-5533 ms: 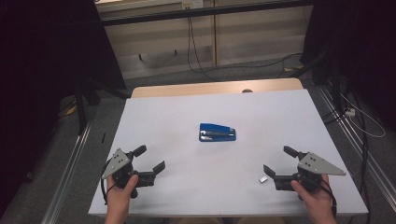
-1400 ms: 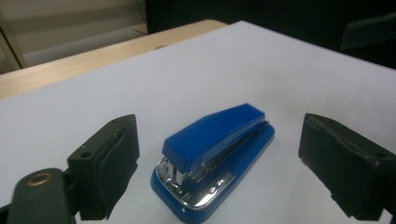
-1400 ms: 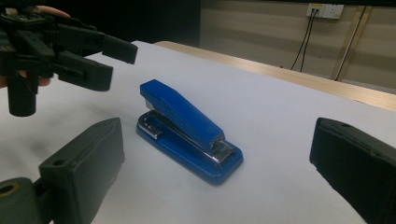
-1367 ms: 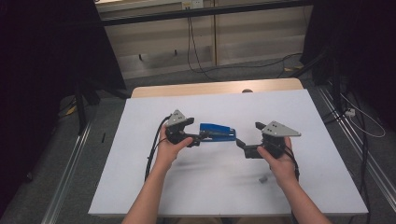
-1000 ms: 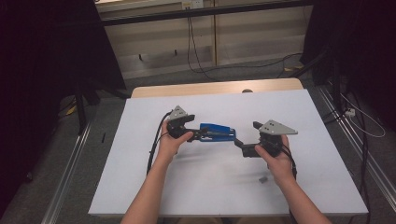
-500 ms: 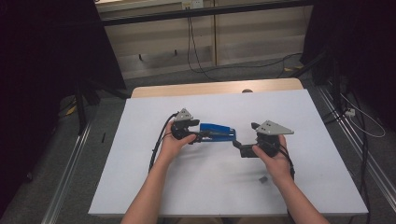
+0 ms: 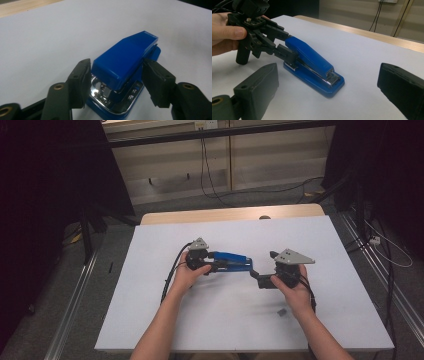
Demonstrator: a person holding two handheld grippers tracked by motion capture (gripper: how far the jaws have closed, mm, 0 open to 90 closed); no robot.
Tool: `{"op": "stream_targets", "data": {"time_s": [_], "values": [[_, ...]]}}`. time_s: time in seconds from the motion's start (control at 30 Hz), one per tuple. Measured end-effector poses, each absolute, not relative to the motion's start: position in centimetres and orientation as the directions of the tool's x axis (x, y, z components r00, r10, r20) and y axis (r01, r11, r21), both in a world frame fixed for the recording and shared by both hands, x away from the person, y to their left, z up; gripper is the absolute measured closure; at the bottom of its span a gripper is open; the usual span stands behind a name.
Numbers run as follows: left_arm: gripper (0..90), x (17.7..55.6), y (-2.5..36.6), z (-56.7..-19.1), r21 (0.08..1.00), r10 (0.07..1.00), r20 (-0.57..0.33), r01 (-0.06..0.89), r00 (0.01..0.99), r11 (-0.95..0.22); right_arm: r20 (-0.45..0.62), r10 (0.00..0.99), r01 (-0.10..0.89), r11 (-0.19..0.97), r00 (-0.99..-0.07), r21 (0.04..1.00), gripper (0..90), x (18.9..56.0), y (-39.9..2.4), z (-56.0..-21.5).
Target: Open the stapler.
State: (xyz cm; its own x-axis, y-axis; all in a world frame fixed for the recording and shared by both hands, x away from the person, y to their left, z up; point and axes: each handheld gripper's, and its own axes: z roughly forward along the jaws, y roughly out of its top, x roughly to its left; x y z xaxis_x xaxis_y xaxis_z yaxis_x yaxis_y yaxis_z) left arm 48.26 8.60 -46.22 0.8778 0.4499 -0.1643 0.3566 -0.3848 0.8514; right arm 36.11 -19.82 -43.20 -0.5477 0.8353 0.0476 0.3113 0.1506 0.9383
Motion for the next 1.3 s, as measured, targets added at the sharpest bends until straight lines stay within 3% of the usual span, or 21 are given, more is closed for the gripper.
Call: {"op": "stream_targets", "data": {"time_s": [0.5,0.67,1.07,1.1,1.23,1.3], "values": [[46.9,48.2,8.5,-45.0,0.849,0.453,-0.158,0.354,0.878,-0.391,0.049,0.818,0.323,0.171,-0.574,0.931,3.1,36.1,-18.2,-43.8],[50.5,48.1,8.4,-43.9,0.872,0.450,-0.210,0.375,0.868,-0.315,0.040,0.808,0.332,0.196,-0.588,0.923,3.3,36.3,-17.1,-44.0],[53.7,47.8,7.3,-42.4,0.882,0.467,-0.215,0.376,0.858,-0.284,0.079,0.814,0.367,0.170,-0.575,0.914,4.3,36.7,-15.8,-44.6],[53.7,47.8,7.3,-42.3,0.878,0.469,-0.219,0.382,0.856,-0.287,0.090,0.814,0.375,0.164,-0.574,0.912,5.7,36.8,-15.6,-44.6],[53.8,47.7,7.0,-42.1,0.879,0.474,-0.210,0.378,0.855,-0.292,0.110,0.824,0.396,0.146,-0.556,0.906,26.8,37.2,-14.9,-44.6],[53.8,47.7,7.0,-42.0,0.877,0.477,-0.211,0.381,0.853,-0.294,0.121,0.829,0.407,0.137,-0.546,0.903,42.3,37.5,-14.5,-44.5]]}}
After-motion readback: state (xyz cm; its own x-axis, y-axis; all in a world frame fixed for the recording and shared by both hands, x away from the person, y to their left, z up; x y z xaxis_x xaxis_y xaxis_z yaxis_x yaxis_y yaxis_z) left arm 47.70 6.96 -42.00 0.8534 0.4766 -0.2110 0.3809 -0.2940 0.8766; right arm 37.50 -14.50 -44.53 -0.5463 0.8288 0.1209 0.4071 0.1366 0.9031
